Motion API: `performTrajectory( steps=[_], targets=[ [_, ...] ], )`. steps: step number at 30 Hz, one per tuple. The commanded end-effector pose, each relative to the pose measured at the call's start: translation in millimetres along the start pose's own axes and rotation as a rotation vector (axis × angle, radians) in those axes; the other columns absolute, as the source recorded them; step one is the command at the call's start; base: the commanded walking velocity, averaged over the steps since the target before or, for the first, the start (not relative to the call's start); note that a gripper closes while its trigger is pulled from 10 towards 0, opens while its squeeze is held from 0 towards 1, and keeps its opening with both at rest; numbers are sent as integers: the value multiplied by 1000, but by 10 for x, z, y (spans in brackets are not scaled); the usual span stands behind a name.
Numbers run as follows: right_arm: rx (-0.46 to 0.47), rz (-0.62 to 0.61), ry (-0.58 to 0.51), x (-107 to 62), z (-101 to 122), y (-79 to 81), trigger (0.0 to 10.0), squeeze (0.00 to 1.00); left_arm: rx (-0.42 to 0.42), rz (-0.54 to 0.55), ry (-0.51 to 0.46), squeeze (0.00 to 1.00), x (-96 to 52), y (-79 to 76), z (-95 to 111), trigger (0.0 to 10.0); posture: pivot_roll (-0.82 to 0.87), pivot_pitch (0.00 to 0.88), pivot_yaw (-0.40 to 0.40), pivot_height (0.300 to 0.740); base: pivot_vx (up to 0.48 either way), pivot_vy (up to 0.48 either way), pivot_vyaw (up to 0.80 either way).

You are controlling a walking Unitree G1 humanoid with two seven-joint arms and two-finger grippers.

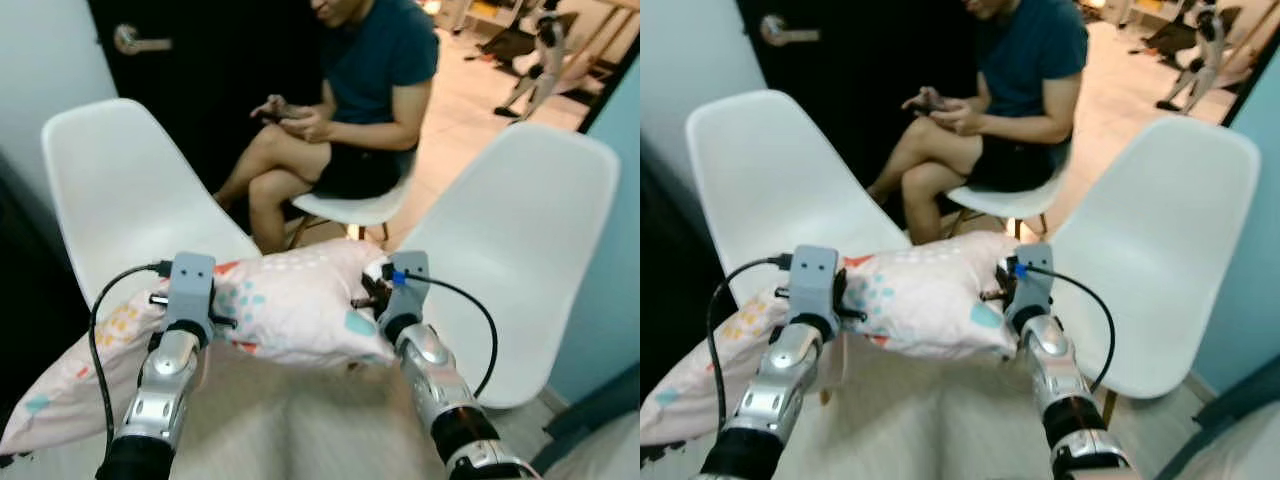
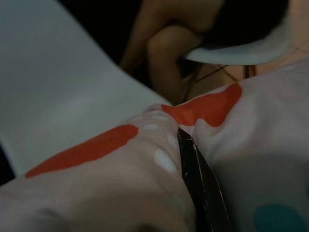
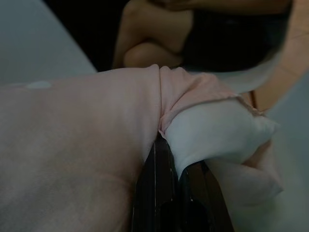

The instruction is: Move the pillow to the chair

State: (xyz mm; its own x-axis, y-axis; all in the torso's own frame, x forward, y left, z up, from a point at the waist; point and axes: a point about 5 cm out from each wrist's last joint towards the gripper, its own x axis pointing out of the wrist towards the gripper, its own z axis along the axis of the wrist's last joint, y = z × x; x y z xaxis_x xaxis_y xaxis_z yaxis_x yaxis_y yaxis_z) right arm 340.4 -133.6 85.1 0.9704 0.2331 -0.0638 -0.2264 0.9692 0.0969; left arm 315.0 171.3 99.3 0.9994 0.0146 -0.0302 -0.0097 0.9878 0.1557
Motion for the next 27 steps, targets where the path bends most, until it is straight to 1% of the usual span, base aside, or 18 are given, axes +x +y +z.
performTrajectory(
  steps=[1, 9, 13, 16, 20, 24, 27],
  targets=[
    [8, -33, -31, 4, 48, -42, 10000, 0, 12, -8, -60, 0, 20, -2, 122, 10000, 39, 79, -22, 740, 0, 0, -800],
    [20, -87, -53, -6, 85, -134, 10000, 0, 6, -19, -65, 0, 40, -10, 141, 10000, 38, 75, -16, 740, 0, 0, -800],
    [38, -110, -59, -15, 92, -174, 10000, 0, 18, -16, -72, 0, 48, 4, 157, 10000, 36, 76, -11, 740, 0, 0, -800],
    [40, -113, -60, -16, 93, -179, 10000, 0, 20, -13, -73, 0, 49, 12, 158, 10000, 36, 76, -11, 740, 0, 0, -800],
    [42, -119, -63, -12, 100, -181, 10000, 0, -3, -14, -69, 0, 57, 19, 154, 10000, 35, 72, -11, 740, 0, 0, -800],
    [39, -122, -64, -12, 102, -189, 10000, 0, -1, -15, -73, 0, 61, 21, 160, 10000, 35, 68, -14, 740, 0, 0, -800],
    [30, -124, -67, -10, 111, -194, 10000, 0, 3, -14, -76, 0, 66, 60, 166, 10000, 33, 63, -13, 740, 0, 0, -800]
  ],
)
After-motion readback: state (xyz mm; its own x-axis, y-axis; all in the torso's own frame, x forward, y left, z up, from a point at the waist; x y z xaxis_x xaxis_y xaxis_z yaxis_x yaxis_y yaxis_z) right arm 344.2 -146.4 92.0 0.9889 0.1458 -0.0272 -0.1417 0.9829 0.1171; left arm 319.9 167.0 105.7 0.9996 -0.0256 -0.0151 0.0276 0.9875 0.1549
